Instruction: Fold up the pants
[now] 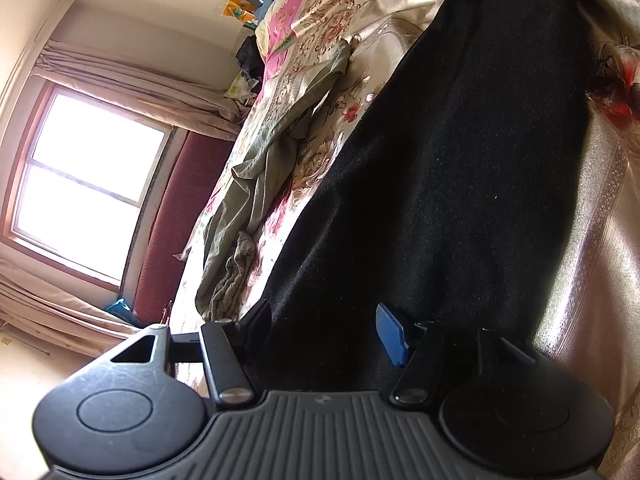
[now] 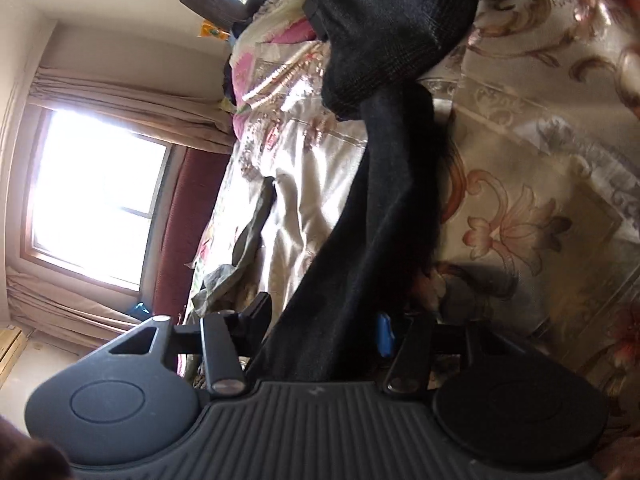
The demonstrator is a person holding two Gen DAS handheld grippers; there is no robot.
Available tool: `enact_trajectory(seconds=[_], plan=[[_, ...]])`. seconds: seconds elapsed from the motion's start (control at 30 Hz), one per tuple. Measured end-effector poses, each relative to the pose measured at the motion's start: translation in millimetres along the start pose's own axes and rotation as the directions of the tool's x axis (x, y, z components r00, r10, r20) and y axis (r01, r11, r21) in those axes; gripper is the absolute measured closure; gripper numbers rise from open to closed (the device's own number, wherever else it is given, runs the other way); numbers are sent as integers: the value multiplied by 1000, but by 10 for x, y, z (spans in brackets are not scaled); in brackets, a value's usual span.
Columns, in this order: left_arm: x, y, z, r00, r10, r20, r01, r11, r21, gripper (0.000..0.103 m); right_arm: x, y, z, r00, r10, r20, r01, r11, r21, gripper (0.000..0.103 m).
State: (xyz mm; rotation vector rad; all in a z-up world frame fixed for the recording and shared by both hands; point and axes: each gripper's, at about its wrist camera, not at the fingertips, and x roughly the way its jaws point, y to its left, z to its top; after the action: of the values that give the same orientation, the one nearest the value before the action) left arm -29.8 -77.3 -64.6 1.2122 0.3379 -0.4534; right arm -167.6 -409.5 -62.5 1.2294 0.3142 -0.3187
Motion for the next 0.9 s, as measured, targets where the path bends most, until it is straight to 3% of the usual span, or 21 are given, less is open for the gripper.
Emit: enact_trajectory(seconds=[0.17,0.23,0.33,0.47,0.6,0.63,0.67,0.73,0.9], plan=[[29,-21,43,1000,-5,0,5,1000,9,31,394,4,129,998,-62,-17,61,997,-55,49],[30,-24,44,1000,-6,-3,6,1000,9,31,472,-10,148,991,-131,-34,129,991,-42,56],[29,-28,39,1000,-9,-5,9,1000,9,31,351,-21,107,996,-84,-35,83,996,-32,56],[51,-44,70,1000,-18,8,18,1000,18,31,457,-129,105,996,-85,-28,84,996,-7,59],[44,-68,112,1000,-20,20,20,1000,5,31,715,-146,222,1000,15,-9,-15,999,36,56],[36,-80,117,1000,-20,22,20,1000,2,31,759,-159,225,999,19,-30,-17,997,80,65],[23,-95,111,1000,-15,25,15,1000,1,31,771,-162,212,998,37,-51,-31,993,114,81],[-9,-103,74,999,-9,32,9,1000,-11,31,692,-127,185,996,69,-56,-62,990,124,94],[-53,-89,1,999,-3,52,6,998,-58,33,417,136,239,996,89,-34,-86,993,77,95]])
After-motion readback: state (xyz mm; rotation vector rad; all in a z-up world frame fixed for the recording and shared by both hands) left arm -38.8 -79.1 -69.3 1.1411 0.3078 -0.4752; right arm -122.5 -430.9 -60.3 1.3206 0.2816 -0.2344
